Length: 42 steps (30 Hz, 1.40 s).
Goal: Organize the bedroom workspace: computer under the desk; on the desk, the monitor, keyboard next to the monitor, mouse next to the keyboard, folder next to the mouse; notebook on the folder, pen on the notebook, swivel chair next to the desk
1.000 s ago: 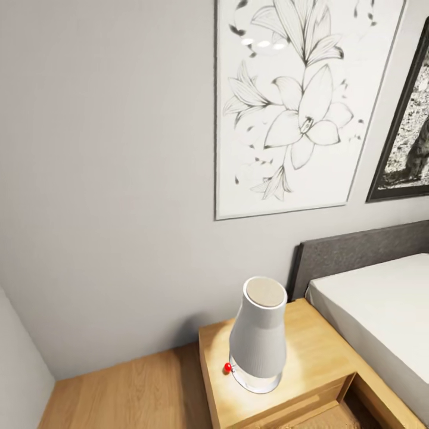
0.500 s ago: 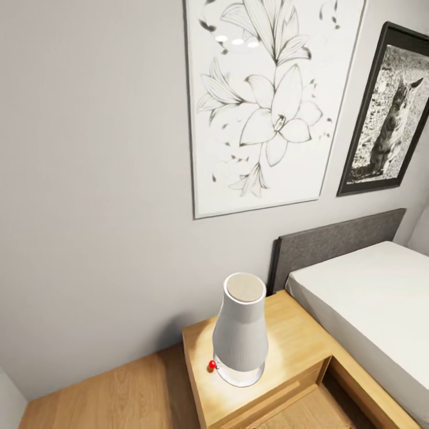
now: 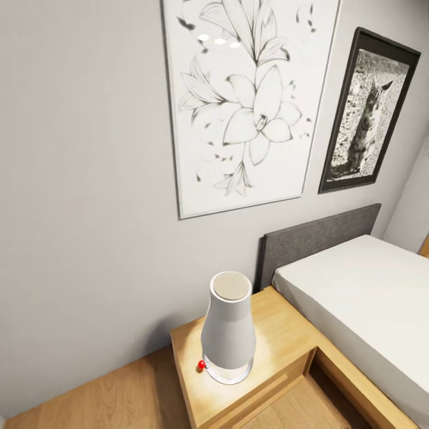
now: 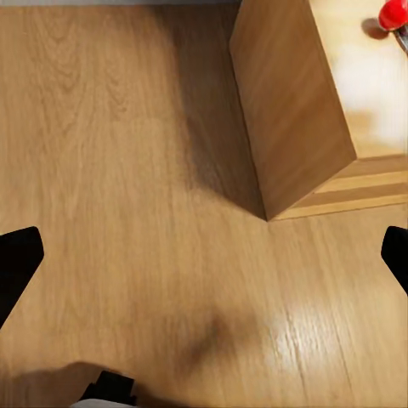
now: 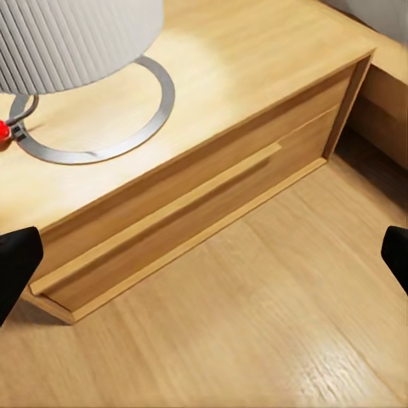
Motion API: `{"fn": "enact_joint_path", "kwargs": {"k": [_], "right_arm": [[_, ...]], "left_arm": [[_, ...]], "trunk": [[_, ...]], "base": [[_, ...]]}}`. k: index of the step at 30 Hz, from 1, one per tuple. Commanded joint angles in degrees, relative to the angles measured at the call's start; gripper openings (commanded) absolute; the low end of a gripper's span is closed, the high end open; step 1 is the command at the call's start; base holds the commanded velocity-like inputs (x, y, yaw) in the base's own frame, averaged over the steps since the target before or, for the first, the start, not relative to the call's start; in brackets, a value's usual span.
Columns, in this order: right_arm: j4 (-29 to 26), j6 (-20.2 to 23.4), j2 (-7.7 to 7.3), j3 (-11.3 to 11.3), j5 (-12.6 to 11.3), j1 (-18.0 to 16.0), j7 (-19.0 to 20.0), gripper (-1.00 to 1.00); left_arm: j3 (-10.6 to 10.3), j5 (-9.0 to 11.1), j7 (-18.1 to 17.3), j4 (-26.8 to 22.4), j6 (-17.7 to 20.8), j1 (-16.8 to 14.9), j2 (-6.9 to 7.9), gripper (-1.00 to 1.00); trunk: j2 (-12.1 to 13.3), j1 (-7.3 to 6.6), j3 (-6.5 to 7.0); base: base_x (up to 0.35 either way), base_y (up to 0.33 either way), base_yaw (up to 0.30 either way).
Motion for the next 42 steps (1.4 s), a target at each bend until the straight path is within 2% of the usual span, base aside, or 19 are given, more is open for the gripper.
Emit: {"fn": "enact_joint_path", "kwargs": {"k": [1, 10, 30, 42], "right_arm": [[0.0, -0.2, 0.04, -0.2, -0.2, 0.0, 0.1, 1.00], [0.0, -0.2, 0.06, -0.2, 0.0, 0.0, 0.2, 1.00], [-0.1, -0.3, 0.04, -0.2, 0.0, 0.0, 0.2, 1.00], [-0.1, -0.3, -0.12, -0.2, 0.0, 0.0, 0.2, 1.00]], "left_arm": [[0.1, 0.1, 0.0, 0.0, -0.1, 0.0, -0.02, 1.00], [0.0, 0.0, 0.0, 0.0, -0.2, 0.0, -0.20, 1.00], [-0.1, 0.0, 0.1, 0.1, -0.1, 0.0, -0.29, 1.00], [0.0, 0.0, 0.0, 0.1, -0.1, 0.0, -0.29, 1.00]], "trunk": [[0.0, 0.00, -0.07], [0.0, 0.00, -0.07], [0.0, 0.00, -0.07], [0.0, 0.00, -0.07]], "base": [[0.000, 0.000, -0.098], [0.000, -0.025, -0.229], [0.000, -0.281, -0.262], [0.000, -0.046, -0.263]]}}
